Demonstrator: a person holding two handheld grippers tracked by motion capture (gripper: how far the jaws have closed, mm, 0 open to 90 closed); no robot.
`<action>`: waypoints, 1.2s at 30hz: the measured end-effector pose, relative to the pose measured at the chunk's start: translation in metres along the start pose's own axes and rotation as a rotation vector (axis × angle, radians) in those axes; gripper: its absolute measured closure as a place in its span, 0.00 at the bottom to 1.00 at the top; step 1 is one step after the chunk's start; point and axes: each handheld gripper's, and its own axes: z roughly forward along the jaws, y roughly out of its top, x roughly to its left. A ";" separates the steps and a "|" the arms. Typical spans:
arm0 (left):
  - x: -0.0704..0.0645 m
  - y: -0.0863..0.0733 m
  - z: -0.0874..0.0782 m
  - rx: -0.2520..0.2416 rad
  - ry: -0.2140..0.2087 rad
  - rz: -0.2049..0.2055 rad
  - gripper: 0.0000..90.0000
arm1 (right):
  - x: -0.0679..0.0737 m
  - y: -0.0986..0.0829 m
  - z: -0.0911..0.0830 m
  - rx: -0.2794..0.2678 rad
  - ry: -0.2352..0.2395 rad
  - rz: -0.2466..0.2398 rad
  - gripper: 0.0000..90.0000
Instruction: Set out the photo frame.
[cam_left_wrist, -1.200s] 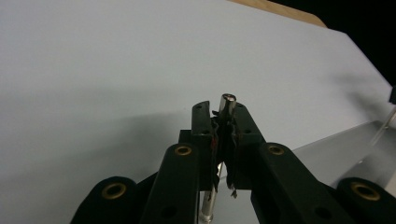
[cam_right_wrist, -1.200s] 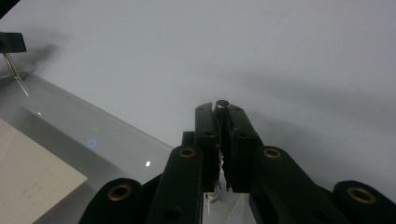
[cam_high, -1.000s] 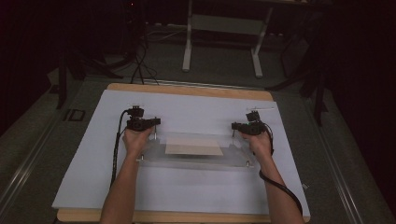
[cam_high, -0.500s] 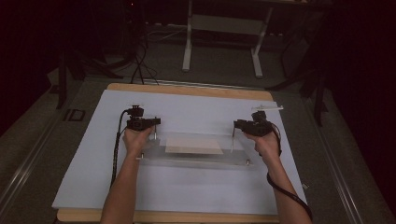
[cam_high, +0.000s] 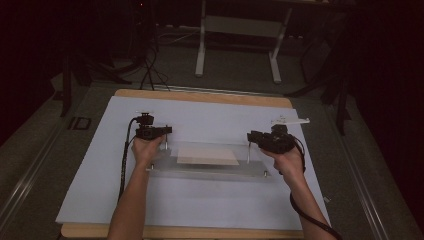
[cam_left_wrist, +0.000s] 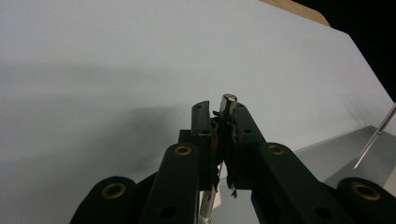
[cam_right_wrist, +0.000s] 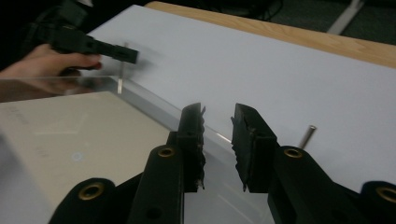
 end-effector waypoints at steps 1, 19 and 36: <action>0.000 0.000 0.000 0.001 -0.001 0.000 0.92 | 0.003 0.000 -0.002 -0.001 0.008 -0.004 0.81; 0.000 0.001 0.000 0.007 -0.002 -0.007 0.92 | 0.061 -0.001 -0.035 -0.037 0.091 -0.151 1.00; 0.001 0.001 0.001 0.008 -0.005 -0.020 0.92 | 0.111 -0.024 -0.035 -0.001 0.177 -0.270 1.00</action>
